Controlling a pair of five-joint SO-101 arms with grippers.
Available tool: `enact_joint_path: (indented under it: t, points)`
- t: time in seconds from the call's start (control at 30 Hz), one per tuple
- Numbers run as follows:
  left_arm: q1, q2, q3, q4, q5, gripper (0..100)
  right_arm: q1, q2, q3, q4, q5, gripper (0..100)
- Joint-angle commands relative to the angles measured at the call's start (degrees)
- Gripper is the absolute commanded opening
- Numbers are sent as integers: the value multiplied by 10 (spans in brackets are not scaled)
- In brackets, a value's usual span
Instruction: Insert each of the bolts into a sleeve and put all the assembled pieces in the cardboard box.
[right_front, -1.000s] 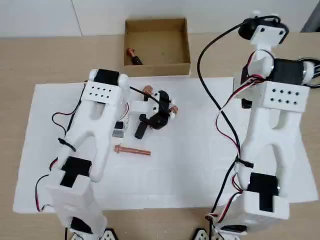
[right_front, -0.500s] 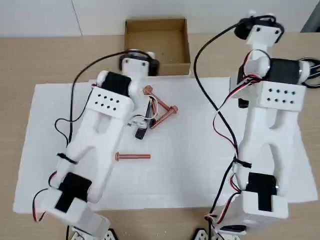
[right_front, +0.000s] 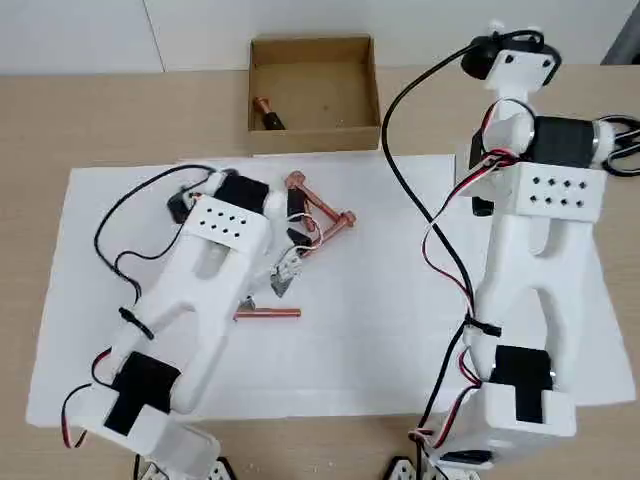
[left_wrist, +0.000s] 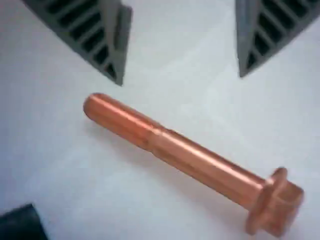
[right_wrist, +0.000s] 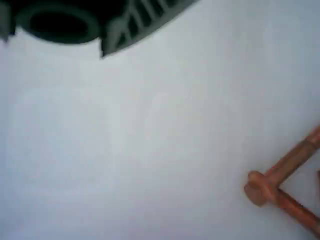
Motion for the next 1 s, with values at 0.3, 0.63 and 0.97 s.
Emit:
enact_joint_path:
  t: [0.3, 0.63, 0.97]
  points:
    - [-39, -31, 166, -216, -1, 145, -3, -16, -3, 4, -6, 4]
    - [-38, -36, 150, -169, -3, 145, -3, -16, -3, 3, -7, 4]
    - [-38, -32, 108, -113, -5, 145, -4, -16, -3, 2, -7, 4]
